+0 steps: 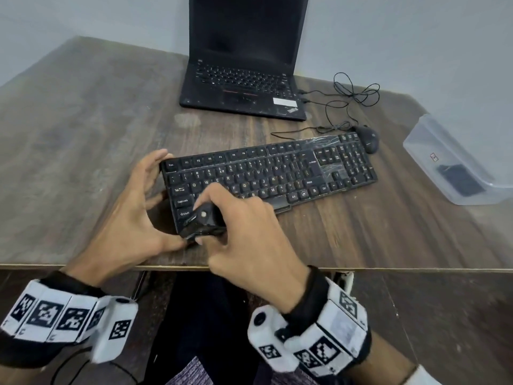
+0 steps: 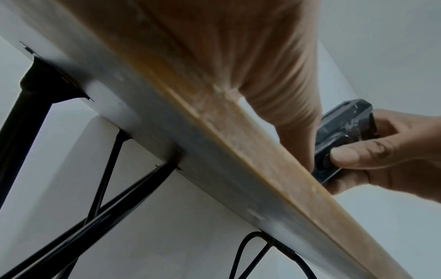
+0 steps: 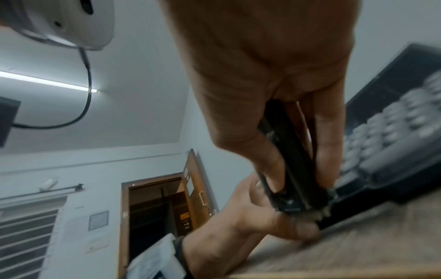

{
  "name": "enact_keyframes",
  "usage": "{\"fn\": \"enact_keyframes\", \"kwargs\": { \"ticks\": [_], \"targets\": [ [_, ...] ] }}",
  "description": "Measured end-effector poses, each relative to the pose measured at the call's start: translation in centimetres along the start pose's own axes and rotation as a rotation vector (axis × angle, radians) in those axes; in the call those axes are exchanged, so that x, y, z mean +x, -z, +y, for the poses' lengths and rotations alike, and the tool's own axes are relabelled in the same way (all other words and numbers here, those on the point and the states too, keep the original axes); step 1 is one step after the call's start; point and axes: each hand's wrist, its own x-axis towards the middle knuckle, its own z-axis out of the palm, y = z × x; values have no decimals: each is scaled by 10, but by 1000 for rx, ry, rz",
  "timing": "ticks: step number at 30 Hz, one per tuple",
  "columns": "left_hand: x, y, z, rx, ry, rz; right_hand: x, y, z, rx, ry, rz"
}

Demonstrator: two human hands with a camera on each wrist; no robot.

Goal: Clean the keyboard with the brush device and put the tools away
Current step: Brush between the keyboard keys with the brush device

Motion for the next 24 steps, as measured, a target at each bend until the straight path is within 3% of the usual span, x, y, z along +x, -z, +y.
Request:
{"fn": "enact_keyframes", "kwargs": {
  "ticks": [3, 9, 12, 15, 20, 22, 24],
  "targets": [
    [0, 0, -1, 39, 9, 3, -4, 17, 23, 30, -61, 32],
    [1, 0, -3, 42, 39, -3, -28, 92, 117, -205, -407, 284],
    [1, 1, -4, 46, 44, -1, -25, 112, 142, -255, -496, 327],
    [1, 1, -3, 46, 52, 0, -14, 107, 129, -222, -421, 300],
    [0, 1, -1, 33, 42, 2, -5, 62, 69, -63, -131, 10],
    [0, 1, 1, 33, 45, 1, 1, 66, 69, -101, -107, -27],
    [0, 0, 1, 20, 40, 4, 7, 86, 91, -169, -181, 29]
  ]
}}
